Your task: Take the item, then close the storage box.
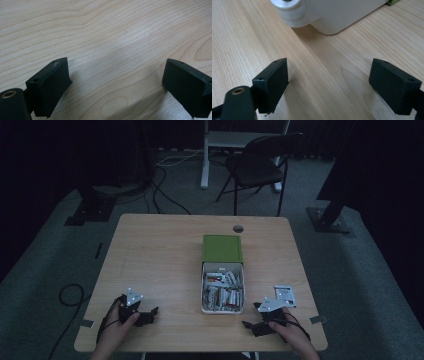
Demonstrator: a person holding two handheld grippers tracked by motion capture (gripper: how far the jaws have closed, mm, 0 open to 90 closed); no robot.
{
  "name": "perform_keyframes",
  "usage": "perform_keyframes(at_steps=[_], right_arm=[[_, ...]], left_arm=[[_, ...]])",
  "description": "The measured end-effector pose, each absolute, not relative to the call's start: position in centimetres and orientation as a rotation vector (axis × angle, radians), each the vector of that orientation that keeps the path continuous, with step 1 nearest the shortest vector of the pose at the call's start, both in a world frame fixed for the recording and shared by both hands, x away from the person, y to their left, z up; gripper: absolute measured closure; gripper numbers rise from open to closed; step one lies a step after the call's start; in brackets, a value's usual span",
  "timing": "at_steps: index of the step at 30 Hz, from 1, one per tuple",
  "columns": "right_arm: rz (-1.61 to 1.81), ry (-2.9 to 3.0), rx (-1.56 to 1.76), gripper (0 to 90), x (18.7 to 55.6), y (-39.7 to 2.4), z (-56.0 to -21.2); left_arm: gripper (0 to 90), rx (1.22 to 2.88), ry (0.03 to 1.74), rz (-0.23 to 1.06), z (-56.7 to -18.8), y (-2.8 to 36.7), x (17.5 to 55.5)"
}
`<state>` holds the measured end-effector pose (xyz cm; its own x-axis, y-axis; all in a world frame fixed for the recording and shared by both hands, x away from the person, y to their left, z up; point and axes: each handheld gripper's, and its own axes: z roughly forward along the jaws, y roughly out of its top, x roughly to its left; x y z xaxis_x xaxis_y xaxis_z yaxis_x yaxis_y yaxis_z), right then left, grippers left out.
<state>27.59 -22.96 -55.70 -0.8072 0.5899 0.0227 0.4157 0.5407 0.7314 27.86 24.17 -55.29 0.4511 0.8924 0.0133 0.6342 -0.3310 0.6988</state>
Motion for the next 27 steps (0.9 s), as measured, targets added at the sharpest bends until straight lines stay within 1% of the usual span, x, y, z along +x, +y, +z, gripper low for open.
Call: perform_keyframes(at_steps=[4,15,23,27], right_arm=[[1.143,2.573,0.834,13.6,27.6,-23.1,-55.7],[1.093,2.563,0.811,12.8,27.4,-22.8,-55.8],[1.092,2.556,0.828,13.0,27.3,-22.8,-55.7],[1.094,2.547,0.844,13.0,27.2,-22.9,-55.3]], left_arm=[[8.2,2.082,1.266,0.533,-55.3,24.1,27.9],[8.2,2.089,1.253,0.526,-55.3,23.9,27.9],[8.3,2.147,1.160,0.476,-55.1,22.5,27.9],[8.3,2.178,1.089,0.427,-54.9,21.4,27.8]])
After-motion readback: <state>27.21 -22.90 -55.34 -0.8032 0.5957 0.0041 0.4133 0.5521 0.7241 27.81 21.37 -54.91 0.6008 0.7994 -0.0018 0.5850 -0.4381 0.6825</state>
